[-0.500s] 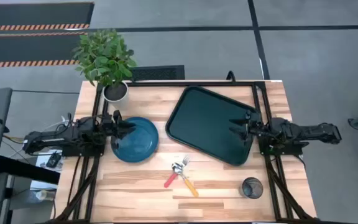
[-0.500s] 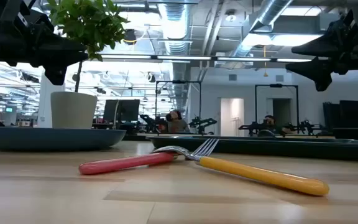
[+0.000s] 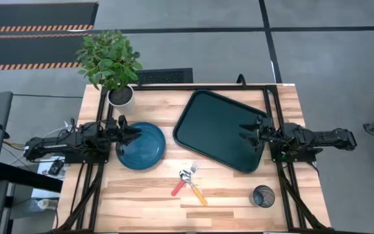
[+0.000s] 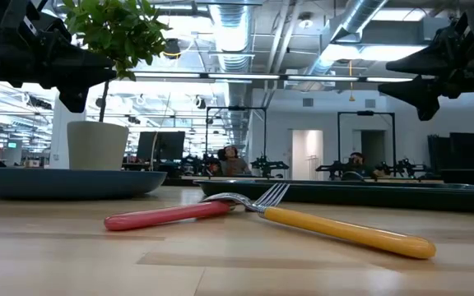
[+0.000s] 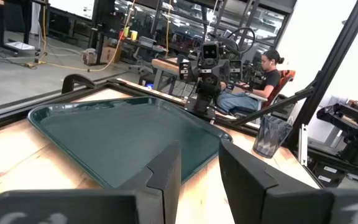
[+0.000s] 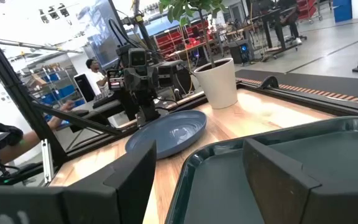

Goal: Pick and place plate/cup/fork/spoon on tray

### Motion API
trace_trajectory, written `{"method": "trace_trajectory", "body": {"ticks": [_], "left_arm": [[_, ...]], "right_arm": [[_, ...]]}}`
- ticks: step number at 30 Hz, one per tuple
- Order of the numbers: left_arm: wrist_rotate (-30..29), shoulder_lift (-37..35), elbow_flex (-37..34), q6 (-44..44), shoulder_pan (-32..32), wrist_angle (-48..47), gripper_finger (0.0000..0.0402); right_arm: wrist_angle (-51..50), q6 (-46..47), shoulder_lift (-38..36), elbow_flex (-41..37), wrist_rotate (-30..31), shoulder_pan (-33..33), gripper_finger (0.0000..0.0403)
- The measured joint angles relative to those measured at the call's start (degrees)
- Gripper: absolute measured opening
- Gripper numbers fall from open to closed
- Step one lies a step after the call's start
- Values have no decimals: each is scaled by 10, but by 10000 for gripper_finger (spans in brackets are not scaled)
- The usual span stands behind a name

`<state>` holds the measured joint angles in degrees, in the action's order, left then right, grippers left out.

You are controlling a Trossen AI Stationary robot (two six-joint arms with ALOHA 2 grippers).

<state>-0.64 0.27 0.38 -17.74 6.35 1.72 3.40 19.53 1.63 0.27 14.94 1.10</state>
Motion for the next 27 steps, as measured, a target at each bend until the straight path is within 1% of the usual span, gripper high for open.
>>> {"method": "trace_trajectory", "body": {"ticks": [20, 27], "left_arm": [[0, 0, 0, 0, 0, 0, 96], [0, 0, 0, 0, 0, 0, 96]], "right_arm": [[0, -1, 0, 0, 1, 0, 265], [3, -48, 0, 0, 7, -13, 265]]}}
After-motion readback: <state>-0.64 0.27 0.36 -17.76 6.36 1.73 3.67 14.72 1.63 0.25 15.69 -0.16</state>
